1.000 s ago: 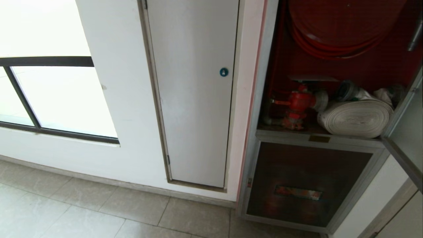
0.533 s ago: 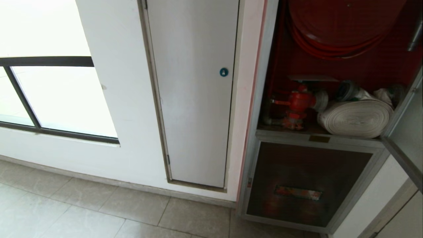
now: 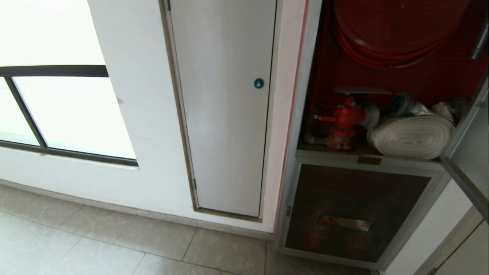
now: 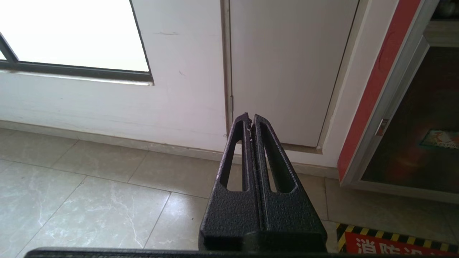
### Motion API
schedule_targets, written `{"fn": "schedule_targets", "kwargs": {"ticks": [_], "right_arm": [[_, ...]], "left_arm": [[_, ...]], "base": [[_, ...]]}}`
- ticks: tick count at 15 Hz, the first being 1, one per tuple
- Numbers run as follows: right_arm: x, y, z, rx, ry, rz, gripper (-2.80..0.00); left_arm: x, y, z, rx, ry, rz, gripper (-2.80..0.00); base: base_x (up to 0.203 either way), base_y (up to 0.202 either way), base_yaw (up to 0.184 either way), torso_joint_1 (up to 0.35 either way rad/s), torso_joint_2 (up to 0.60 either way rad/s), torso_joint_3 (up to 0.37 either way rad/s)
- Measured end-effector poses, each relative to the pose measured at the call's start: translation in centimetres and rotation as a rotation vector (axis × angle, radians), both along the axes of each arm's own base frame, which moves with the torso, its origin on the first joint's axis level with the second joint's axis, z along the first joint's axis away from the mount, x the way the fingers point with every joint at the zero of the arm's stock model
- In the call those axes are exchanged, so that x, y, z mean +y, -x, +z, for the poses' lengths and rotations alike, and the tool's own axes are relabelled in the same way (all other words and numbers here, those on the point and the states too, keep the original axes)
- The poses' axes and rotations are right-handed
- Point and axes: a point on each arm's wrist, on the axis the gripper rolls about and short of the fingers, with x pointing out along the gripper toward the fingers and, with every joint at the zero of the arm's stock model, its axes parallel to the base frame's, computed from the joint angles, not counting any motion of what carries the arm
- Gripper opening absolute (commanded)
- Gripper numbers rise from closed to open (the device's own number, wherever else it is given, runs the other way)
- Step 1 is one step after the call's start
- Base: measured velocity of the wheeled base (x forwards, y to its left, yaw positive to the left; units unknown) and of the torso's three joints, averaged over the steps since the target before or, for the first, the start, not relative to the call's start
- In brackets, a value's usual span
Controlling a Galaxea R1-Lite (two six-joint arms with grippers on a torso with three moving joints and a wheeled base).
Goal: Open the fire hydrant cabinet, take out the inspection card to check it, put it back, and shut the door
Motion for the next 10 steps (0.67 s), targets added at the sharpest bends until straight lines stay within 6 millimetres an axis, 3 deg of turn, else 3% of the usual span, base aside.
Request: {"fn": "schedule_targets", "kwargs": {"ticks": [10], "right_arm": [[-0.5, -1.3, -0.5, 0.039, -0.029, 0.159, -2.80]], "left_arm": [[0.0, 0.0, 0.0, 0.000, 0.000, 0.000, -2.80]], "base": [[0.000, 0.000, 0.000, 0.000, 0.00, 0.000]]}}
